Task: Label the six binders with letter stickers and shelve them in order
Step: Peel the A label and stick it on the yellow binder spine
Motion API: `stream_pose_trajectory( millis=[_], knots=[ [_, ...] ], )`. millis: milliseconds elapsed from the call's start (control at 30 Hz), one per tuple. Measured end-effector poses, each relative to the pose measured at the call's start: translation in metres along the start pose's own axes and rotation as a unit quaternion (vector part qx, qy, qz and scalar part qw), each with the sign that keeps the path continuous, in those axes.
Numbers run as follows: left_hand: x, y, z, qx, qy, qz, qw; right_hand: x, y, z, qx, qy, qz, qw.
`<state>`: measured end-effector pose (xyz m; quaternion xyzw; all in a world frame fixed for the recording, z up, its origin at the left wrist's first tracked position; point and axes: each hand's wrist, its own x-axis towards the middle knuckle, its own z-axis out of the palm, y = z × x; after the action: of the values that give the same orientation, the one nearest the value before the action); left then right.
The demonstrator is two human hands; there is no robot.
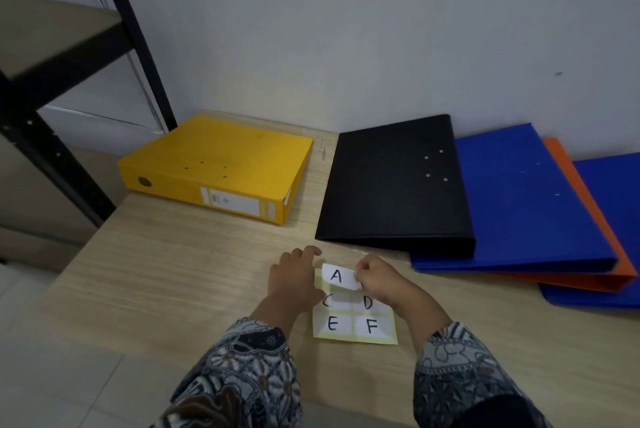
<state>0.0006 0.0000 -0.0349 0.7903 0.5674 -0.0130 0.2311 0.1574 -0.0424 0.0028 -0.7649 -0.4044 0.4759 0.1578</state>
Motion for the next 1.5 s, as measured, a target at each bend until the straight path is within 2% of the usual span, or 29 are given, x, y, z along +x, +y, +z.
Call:
stream_pose_trajectory(
  millis=[333,500,633,733,867,1067,1200,1367,1500],
  knots=[
    [-0.007,-0.042,-0.035,-0.062,0.039,-0.037,0.997,-0.016,-0.056,-0.009,-0.011,-0.009,-0.068,0.998],
    [0.001,-0.079,-0.066,-0.083,0.047,-0.073,0.993,-0.013,-0.106,0.017,-0.014,-0.025,-0.104,0.994],
    [0.007,-0.116,-0.095,-0.056,0.051,-0.079,0.994,0.004,-0.146,0.049,-0.004,-0.021,-0.105,0.994],
    [0.017,-0.153,-0.118,-0.053,0.066,-0.091,0.992,0.022,-0.172,0.076,0.009,0.019,-0.108,0.994],
    [0.032,-0.192,-0.145,-0.003,0.083,-0.099,0.992,0.045,-0.186,0.099,0.054,0.12,-0.081,0.988],
    [0.06,-0.217,-0.173,0.07,0.151,-0.039,0.985,0.062,-0.189,0.118,0.158,0.282,0.024,0.946],
    [0.082,-0.225,-0.182,0.121,0.124,0.046,0.984,0.068,-0.183,0.128,0.286,0.339,0.069,0.894],
    [0.106,-0.227,-0.174,0.14,0.027,0.094,0.985,0.073,-0.179,0.141,0.368,0.33,0.025,0.869],
    [0.114,-0.223,-0.168,0.182,0.004,0.095,0.979,0.076,-0.18,0.139,0.453,0.291,0.057,0.84]
  ],
)
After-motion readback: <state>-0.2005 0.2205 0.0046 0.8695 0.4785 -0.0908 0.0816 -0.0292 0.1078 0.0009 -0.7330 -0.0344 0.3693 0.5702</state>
